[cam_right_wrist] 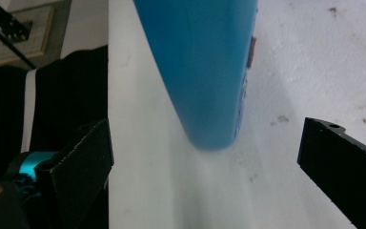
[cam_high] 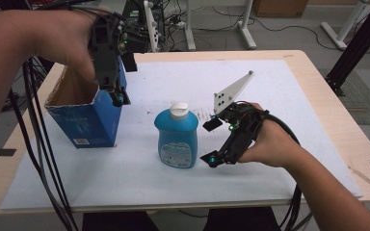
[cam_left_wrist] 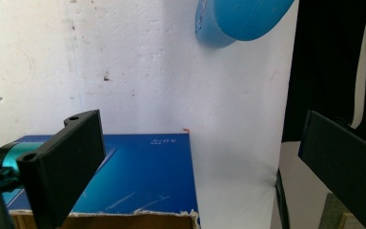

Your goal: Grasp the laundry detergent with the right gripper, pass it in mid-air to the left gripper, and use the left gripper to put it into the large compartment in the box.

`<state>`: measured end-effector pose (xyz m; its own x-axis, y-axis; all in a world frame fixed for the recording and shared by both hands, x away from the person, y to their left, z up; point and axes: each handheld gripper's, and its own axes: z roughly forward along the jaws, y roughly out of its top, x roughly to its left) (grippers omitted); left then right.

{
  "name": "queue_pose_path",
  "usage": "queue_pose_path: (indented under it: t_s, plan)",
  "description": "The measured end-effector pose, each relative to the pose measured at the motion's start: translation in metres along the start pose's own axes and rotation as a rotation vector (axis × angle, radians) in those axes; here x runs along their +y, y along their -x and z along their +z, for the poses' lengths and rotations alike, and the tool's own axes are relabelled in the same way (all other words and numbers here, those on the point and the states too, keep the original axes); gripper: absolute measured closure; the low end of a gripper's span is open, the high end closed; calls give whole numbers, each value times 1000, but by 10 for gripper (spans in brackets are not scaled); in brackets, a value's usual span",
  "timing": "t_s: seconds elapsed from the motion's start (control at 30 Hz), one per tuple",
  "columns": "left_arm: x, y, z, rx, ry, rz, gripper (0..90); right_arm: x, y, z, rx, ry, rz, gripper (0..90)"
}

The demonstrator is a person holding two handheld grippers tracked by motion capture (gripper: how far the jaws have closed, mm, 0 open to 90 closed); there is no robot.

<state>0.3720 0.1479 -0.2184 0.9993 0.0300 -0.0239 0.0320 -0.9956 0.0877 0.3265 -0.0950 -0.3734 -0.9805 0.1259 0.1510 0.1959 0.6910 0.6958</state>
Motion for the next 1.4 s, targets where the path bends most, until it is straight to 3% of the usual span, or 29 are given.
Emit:
queue_pose_path:
  t_s: [0.87,1.03,1.13,1.4]
  plan:
    - [-3,4,0,-1,5,8,17,-2,-2,44,-44,224,34,43]
    - [-4,4,-1,0,4,8,17,-2,-3,47,-49,263,37,84]
    - [-5,4,-1,1,7,4,18,-3,-5,48,-66,291,10,130]
    - [-7,3,1,1,4,-2,17,-3,-5,51,-65,307,2,168]
